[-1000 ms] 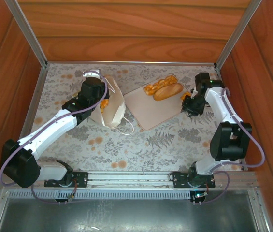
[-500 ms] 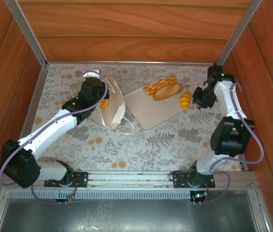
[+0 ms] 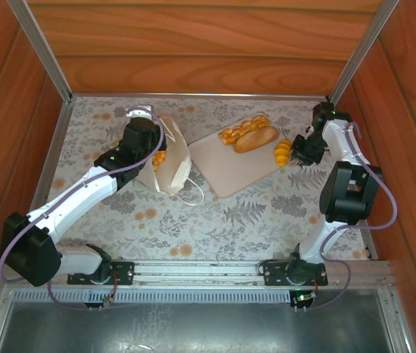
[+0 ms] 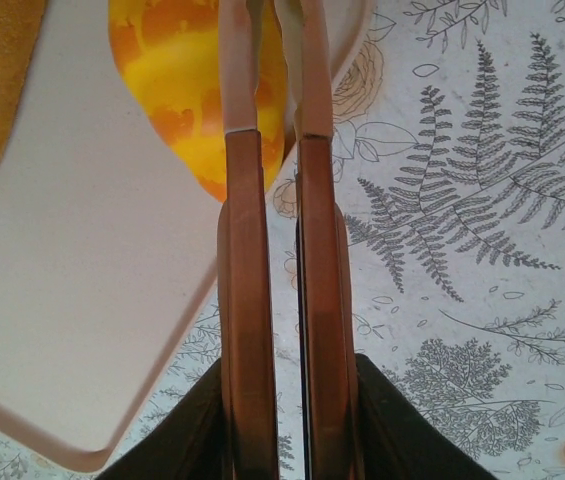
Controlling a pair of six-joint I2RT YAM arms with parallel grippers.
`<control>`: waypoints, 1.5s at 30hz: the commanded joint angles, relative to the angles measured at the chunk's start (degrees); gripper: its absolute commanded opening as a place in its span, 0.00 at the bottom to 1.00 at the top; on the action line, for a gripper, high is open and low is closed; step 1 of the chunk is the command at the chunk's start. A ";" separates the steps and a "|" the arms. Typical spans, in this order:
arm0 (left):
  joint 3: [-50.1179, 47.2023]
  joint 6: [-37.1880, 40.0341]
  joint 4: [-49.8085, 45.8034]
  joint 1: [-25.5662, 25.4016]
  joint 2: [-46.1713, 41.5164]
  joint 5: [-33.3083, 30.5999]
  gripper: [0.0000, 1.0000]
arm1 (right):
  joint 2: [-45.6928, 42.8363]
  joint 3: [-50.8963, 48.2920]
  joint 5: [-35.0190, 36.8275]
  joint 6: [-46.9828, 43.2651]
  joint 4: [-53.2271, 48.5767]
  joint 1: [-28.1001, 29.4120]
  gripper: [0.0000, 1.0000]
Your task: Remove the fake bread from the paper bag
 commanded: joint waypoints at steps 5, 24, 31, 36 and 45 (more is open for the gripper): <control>0.20 -0.66 1.02 0.34 -1.27 0.20 0.00 | 1.43 1.57 -3.57 -2.48 1.22 -0.31 0.31; -0.17 1.26 0.16 0.36 -2.60 -0.31 0.00 | -8.38 -0.05 -0.94 -0.49 -3.51 -0.18 0.33; -1.29 3.08 0.50 0.39 -3.55 0.08 0.00 | -26.21 -9.98 -18.44 1.79 1.33 8.24 0.34; -0.86 3.63 0.51 0.43 -3.08 1.22 0.00 | -35.02 -12.87 -21.18 7.79 4.19 20.50 0.35; -0.30 4.38 -0.09 0.48 -2.88 1.30 0.00 | -33.94 -14.91 -15.70 16.72 13.10 45.18 0.36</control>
